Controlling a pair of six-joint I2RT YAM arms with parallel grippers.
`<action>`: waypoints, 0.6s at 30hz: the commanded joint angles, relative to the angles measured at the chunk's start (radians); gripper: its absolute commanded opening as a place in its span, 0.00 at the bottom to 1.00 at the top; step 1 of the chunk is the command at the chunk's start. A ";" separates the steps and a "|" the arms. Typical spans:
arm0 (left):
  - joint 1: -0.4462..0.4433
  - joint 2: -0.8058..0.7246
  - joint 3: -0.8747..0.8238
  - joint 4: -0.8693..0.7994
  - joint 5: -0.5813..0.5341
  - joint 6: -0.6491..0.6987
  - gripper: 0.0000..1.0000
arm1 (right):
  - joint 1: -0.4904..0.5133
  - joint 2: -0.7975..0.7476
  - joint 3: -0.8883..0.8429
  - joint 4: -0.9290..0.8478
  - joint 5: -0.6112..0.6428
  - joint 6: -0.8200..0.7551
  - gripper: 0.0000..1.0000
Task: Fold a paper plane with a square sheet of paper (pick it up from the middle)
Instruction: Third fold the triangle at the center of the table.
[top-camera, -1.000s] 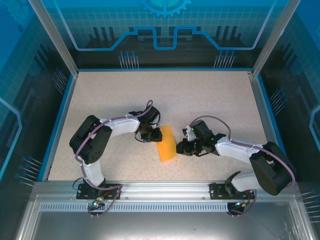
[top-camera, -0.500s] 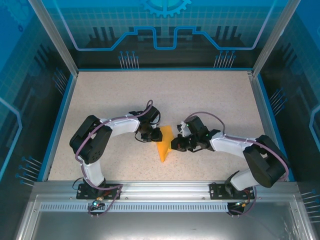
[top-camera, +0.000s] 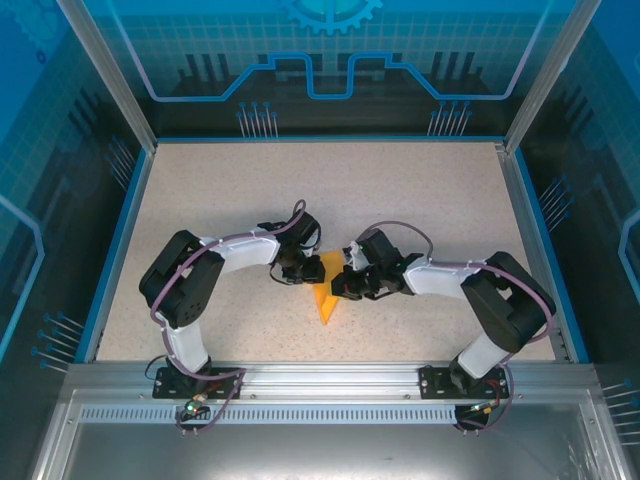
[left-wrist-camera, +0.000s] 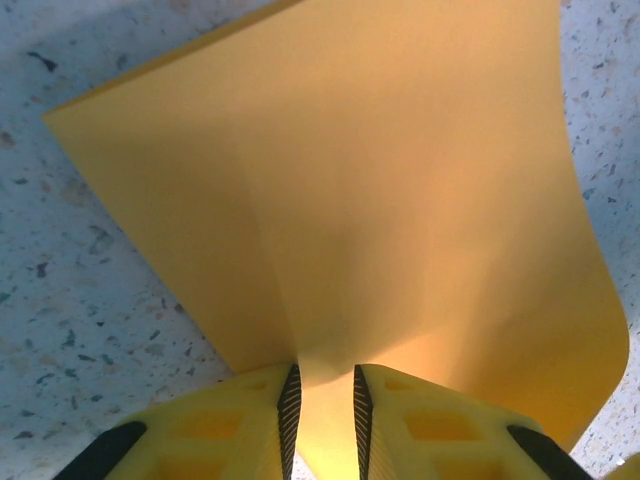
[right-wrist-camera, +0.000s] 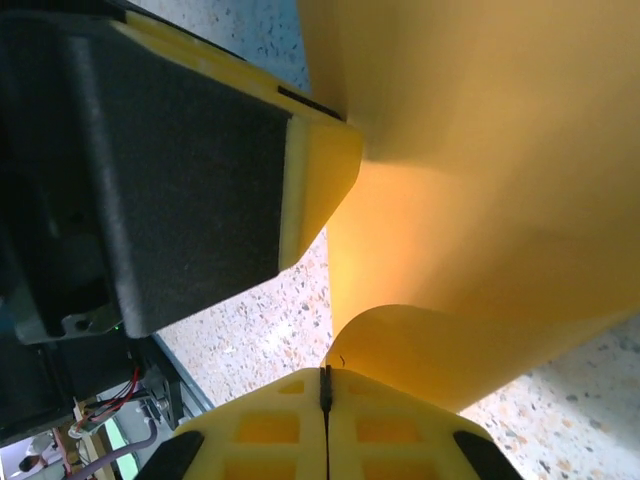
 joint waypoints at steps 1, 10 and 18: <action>-0.006 -0.008 -0.011 -0.010 0.026 0.019 0.26 | 0.019 0.033 0.031 0.005 0.019 0.007 0.06; -0.004 -0.048 0.004 -0.030 0.044 0.013 0.28 | 0.024 0.080 0.063 -0.025 0.051 0.002 0.07; 0.013 -0.069 0.017 -0.047 0.036 0.025 0.29 | 0.027 0.102 0.087 -0.057 0.069 -0.016 0.07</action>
